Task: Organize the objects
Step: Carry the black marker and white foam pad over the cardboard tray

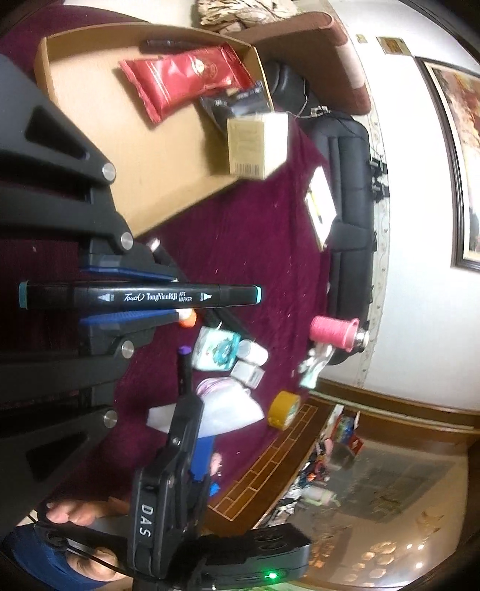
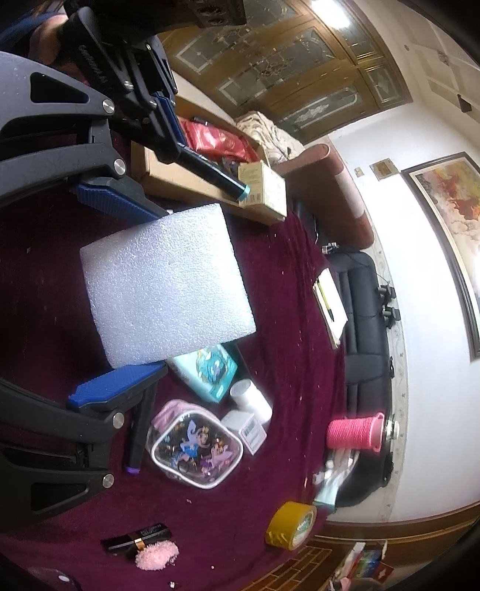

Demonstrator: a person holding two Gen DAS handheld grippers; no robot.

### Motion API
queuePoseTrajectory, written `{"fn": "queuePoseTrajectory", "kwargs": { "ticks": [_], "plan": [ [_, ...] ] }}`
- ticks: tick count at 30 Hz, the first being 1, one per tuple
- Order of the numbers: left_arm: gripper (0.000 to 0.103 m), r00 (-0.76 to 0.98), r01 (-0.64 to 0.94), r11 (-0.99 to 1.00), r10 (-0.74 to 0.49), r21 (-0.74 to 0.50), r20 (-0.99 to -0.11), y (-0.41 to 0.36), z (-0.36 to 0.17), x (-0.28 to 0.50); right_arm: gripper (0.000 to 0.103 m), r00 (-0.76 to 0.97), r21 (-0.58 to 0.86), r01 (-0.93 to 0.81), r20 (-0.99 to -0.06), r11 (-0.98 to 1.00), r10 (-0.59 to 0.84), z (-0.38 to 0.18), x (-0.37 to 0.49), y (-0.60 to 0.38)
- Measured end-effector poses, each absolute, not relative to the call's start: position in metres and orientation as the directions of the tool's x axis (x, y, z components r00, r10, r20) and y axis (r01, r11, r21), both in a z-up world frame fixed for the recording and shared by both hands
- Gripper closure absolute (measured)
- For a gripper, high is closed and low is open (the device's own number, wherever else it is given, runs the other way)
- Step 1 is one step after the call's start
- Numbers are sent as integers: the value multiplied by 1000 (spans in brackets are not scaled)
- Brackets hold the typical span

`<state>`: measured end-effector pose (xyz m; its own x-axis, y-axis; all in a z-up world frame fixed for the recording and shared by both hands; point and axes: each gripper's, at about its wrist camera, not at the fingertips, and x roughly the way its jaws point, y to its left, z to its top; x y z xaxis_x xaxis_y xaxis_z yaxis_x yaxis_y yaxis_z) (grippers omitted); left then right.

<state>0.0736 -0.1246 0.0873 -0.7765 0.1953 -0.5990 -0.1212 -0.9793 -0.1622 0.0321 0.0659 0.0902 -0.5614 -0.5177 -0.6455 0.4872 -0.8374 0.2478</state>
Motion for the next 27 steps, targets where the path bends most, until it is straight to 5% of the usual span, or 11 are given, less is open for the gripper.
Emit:
{"fn": "queuePoseTrajectory", "kwargs": {
  "ticks": [19, 27],
  "plan": [
    [88, -786, 268, -929, -59, -254, -615, -276, 79, 102, 24, -381, 178, 719, -708, -672, -595, 100, 46, -103],
    [88, -769, 276, -917, -32, -286, -638, -286, 64, 97, 24, -303, 217, 700, -773, -681, -557, 65, 18, -147]
  ]
}}
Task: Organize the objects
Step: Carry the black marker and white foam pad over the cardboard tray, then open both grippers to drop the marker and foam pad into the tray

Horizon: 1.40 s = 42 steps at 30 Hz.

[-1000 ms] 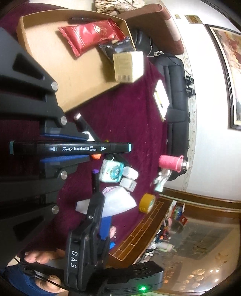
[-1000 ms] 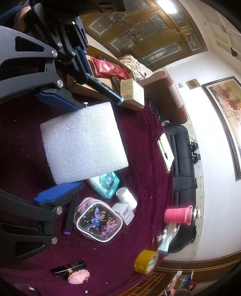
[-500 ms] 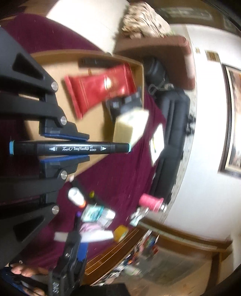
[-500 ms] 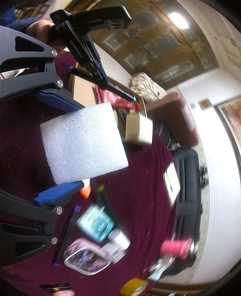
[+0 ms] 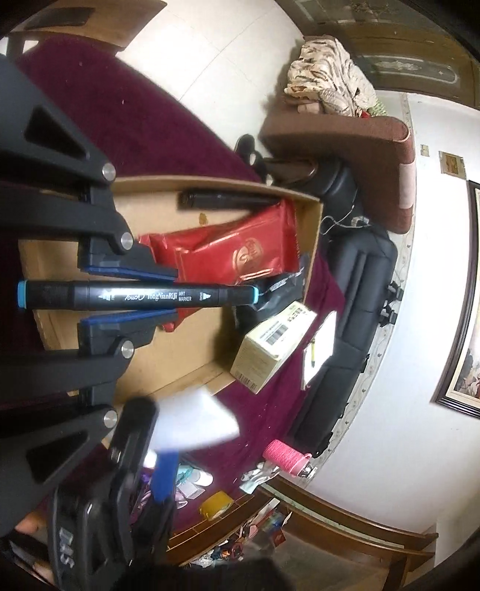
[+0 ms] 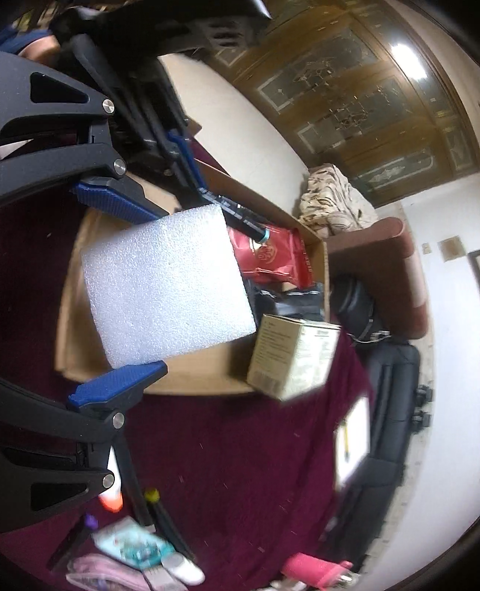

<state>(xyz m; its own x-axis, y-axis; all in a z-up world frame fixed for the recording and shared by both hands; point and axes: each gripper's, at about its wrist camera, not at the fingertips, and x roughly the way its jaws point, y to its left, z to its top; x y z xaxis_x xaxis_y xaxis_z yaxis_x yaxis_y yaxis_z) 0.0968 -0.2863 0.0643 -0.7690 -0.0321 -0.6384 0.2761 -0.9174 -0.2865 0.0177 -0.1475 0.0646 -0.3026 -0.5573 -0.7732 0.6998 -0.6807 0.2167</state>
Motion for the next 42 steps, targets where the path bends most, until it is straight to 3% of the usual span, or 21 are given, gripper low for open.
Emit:
{"fn": "queuePoseTrajectory", "kwargs": {
  "ticks": [13, 23, 29, 33, 37, 42],
  "plan": [
    [91, -754, 293, -906, -23, -306, -657, -282, 51, 89, 24, -274, 228, 656, -816, -719, -509, 42, -7, -155],
    [91, -771, 320, -894, -54, -313, -634, -294, 63, 101, 24, -365, 72, 650, -843, -756, -395, 50, 5, -167],
    [91, -785, 328, -888, -67, -322, -616, -303, 70, 110, 25, -154, 325, 601, -850, -730, -504, 29, -1, -168],
    [91, -787, 328, -888, -67, -323, -613, -306, 70, 114, 29, -288, 199, 613, -845, -765, -450, 37, 2, -169],
    [91, -786, 326, -888, -64, -325, -615, -306, 69, 115, 29, -292, 163, 638, -853, -753, -432, 39, -1, -172],
    [91, -789, 318, -890, -58, -326, -612, -306, 71, 117, 20, -297, 176, 648, -838, -741, -458, 51, 4, -161]
  ]
}}
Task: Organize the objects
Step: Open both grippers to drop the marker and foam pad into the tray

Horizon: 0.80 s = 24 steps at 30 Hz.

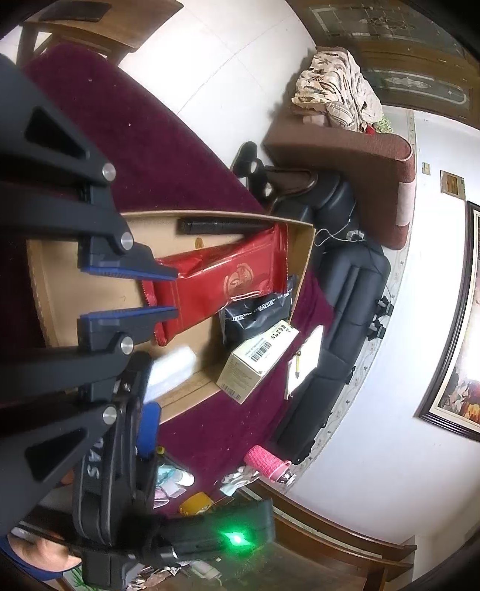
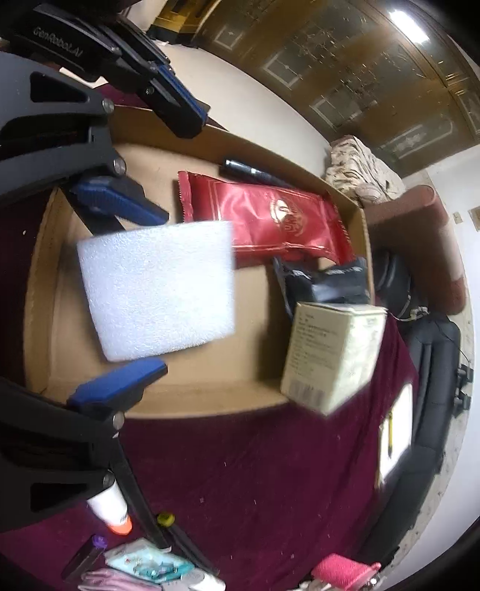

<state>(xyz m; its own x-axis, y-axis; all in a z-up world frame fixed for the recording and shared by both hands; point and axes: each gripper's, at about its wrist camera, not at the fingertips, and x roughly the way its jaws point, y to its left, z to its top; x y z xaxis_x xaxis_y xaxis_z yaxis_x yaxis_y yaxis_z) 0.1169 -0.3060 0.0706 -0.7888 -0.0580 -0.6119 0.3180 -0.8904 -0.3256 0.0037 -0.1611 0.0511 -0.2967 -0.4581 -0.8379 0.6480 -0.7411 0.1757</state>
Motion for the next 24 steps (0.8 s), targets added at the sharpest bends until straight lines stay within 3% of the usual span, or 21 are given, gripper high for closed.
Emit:
{"fn": "queuePoseTrajectory", "kwargs": {
  "ticks": [7, 13, 18, 22, 24],
  "plan": [
    [91, -795, 190, -931, 40, -311, -605, -285, 81, 116, 15, -317, 283, 606, -771, -743, -552, 75, -4, -131],
    [88, -736, 32, -983, 100, -181, -670, -238, 76, 99, 15, -333, 337, 570, -739, -749, -586, 83, -2, -104],
    [87, -676, 52, -998, -10, -33, -737, -227, 58, 81, 15, -343, 354, 557, -726, -751, -596, 87, -3, -88],
    [87, -642, 211, -976, -179, 52, -745, -250, 53, 76, 15, -355, 381, 533, -710, -755, -608, 88, -8, -66],
    [87, -640, 252, -967, -204, 48, -741, -260, 54, 78, 15, -356, 396, 520, -705, -757, -614, 88, -12, -56]
  ]
}}
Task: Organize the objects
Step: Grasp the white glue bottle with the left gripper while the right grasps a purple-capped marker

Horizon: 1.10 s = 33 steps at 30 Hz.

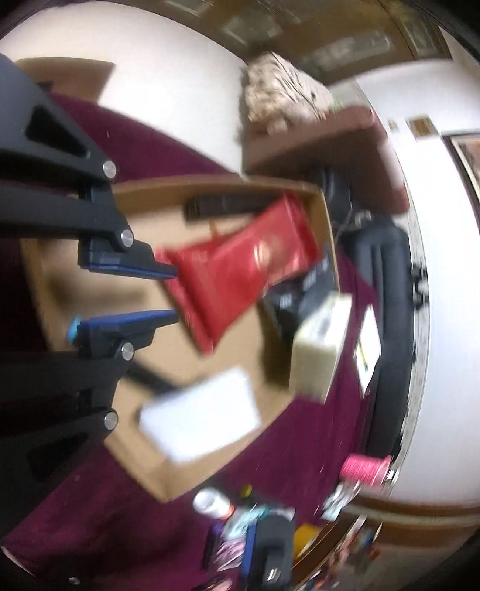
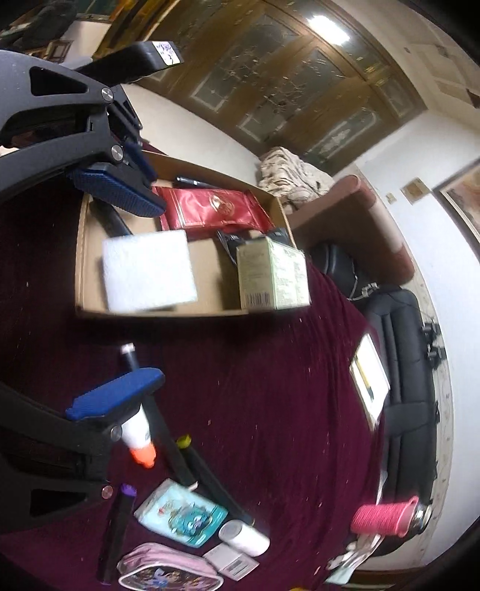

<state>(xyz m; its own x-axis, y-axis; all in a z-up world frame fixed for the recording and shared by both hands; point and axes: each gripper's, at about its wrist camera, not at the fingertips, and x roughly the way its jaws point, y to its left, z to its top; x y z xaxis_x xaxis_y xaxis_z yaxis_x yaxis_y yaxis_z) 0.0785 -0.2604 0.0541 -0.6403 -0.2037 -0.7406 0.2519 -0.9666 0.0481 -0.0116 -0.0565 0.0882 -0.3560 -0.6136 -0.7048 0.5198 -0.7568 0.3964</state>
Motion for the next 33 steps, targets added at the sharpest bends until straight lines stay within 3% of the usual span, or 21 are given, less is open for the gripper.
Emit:
{"fn": "queuePoseTrajectory", "kwargs": {
  "ticks": [4, 7, 10, 17, 22, 27, 33],
  "plan": [
    [85, -722, 205, -970, -59, -132, -690, -270, 72, 90, 15, -394, 416, 468, -691, -780, -606, 88, -24, -22],
    [75, -749, 143, -975, 6, -171, -663, -258, 82, 92, 15, -402, 429, 425, -699, -797, -591, 82, -32, 3],
    [72, -753, 88, -981, 48, -174, -656, -238, 85, 84, 15, -402, 435, 387, -714, -813, -573, 73, -37, 26],
    [72, -728, -70, -990, 133, -121, -672, -175, 84, 70, 15, -443, 442, 299, -721, -845, -534, 61, -41, 89],
    [72, -669, -272, -961, 218, -39, -711, -108, 75, 49, 15, -470, 423, 248, -734, -872, -490, 55, -46, 131],
    [72, -630, -335, -940, 174, 62, -757, -65, 56, 15, 15, -478, 446, 200, -733, -872, -484, 45, -45, 160],
    [72, -606, -335, -938, 143, 88, -782, -52, 39, -17, 15, -475, 461, 176, -734, -870, -485, 38, -48, 176]
  ]
}}
